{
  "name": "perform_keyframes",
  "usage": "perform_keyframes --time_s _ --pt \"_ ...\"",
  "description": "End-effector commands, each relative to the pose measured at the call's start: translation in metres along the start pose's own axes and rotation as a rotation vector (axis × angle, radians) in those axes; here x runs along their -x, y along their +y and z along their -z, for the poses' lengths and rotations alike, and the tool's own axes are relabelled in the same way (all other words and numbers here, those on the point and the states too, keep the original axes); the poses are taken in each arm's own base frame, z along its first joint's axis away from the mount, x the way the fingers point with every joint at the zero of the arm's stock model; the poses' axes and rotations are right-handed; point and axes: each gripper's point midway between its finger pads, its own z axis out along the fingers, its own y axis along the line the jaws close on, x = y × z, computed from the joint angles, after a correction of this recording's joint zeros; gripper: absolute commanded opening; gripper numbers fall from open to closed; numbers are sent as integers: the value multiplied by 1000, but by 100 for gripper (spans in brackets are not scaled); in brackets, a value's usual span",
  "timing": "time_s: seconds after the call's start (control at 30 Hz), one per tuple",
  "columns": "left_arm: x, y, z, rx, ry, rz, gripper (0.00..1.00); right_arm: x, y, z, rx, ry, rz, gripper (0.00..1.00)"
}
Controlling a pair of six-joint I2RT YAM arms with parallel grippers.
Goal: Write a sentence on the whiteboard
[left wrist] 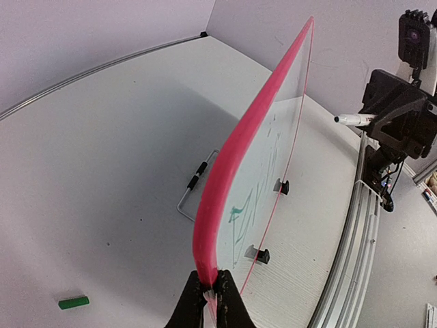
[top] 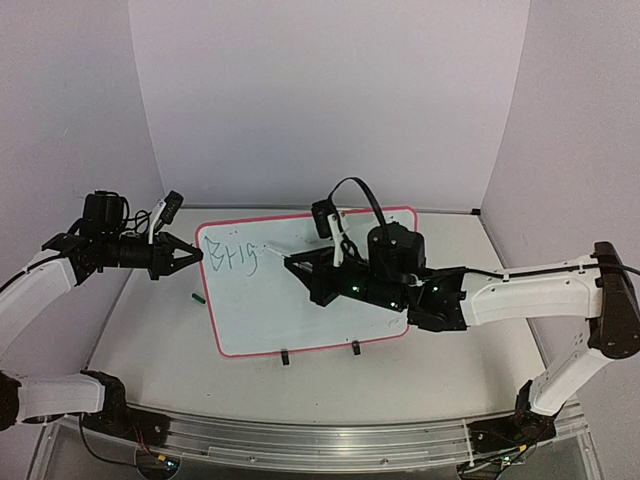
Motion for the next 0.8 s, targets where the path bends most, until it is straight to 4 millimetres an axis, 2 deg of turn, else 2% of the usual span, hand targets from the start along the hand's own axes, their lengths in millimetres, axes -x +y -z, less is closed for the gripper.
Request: perform_keyframes --time_s 0.0,0.77 --pt "-11 5 -3 19 37 1 0 14 1 0 19 -32 26 0" --pt "-12 6 -5 17 43 9 0 27 -19 -26 -52 -45 34 0"
